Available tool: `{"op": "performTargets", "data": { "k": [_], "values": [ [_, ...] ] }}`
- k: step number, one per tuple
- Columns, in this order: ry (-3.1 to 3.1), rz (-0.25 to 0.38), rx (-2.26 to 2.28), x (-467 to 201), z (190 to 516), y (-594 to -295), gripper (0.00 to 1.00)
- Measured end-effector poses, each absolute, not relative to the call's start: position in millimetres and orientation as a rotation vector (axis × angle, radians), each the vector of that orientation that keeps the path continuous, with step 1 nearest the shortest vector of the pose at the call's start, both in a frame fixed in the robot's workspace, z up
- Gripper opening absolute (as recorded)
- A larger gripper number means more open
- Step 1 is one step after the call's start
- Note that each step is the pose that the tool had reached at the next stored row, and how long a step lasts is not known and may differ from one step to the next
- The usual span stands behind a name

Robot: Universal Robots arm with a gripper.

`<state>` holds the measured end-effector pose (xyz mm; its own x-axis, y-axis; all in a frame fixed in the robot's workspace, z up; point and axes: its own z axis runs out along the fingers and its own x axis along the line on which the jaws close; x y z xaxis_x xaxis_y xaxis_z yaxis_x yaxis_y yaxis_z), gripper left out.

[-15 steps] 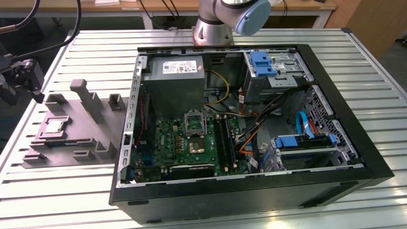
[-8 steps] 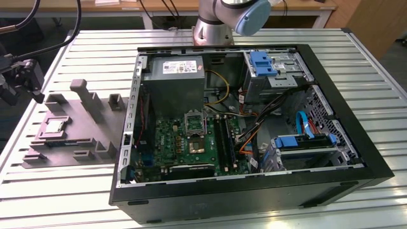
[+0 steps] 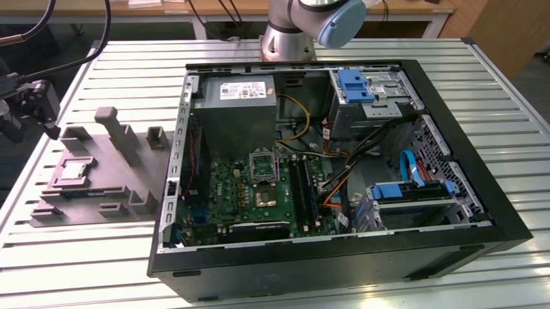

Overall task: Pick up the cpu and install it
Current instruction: 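Pick up the cpu and move it towards the insertion slot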

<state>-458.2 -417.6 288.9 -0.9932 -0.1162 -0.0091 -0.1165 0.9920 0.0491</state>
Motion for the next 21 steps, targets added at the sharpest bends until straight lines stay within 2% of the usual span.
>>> {"op": "performTargets", "data": {
  "k": [14, 21],
  "values": [
    [3.128, 0.078, -0.197, -458, 288, -418, 0.59],
    [3.129, 0.078, -0.189, -456, 277, -418, 0.59]
  ]
}}
